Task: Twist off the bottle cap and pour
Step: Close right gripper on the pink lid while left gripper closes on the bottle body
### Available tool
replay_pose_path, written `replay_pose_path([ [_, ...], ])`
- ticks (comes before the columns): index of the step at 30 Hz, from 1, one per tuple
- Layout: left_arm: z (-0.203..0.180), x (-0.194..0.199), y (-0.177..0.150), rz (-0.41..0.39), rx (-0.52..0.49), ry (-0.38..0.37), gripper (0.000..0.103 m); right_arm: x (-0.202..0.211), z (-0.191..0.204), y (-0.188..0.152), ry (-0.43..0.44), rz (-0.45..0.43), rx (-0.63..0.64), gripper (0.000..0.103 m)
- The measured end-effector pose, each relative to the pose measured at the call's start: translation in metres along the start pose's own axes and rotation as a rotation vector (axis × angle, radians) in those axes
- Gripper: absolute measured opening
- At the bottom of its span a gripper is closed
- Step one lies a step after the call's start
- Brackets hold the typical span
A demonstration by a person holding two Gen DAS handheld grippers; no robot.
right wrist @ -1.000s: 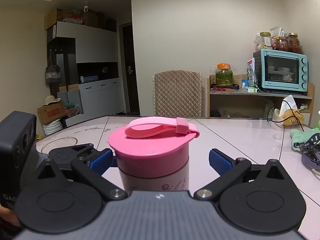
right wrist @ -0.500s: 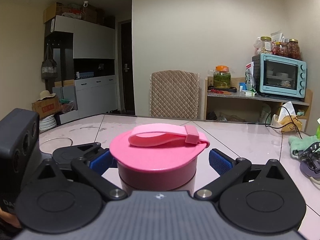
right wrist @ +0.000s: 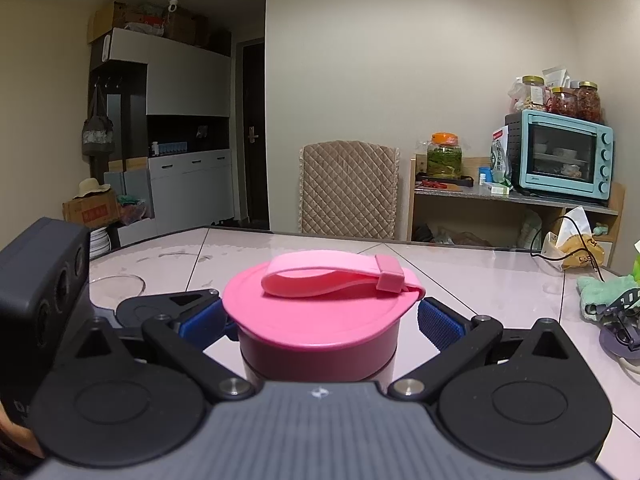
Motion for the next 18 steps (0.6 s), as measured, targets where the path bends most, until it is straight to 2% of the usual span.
replay_pose_path([
  [2, 0.000, 0.000, 0.000, -0.001, 0.005, -0.017, 0.091, 0.000, -0.001, 0.000, 0.001, 0.003, -0.004, 0.103],
  [15, -0.002, 0.000, 0.001, 0.000, 0.014, -0.023, 0.090, -0.002, -0.002, 0.000, -0.016, 0.011, -0.014, 0.103],
  [18, -0.003, 0.008, -0.009, -0.001, 0.007, -0.028, 0.090, -0.003, -0.002, 0.000, -0.020, 0.016, -0.014, 0.101],
])
Point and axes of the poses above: each gripper's, at about its wrist camera, not at the fingertips, and x roughly against the way its jaws point, z to its left, y to its top, the point moved 1 cm from there along -x, roughly the way its jaws point
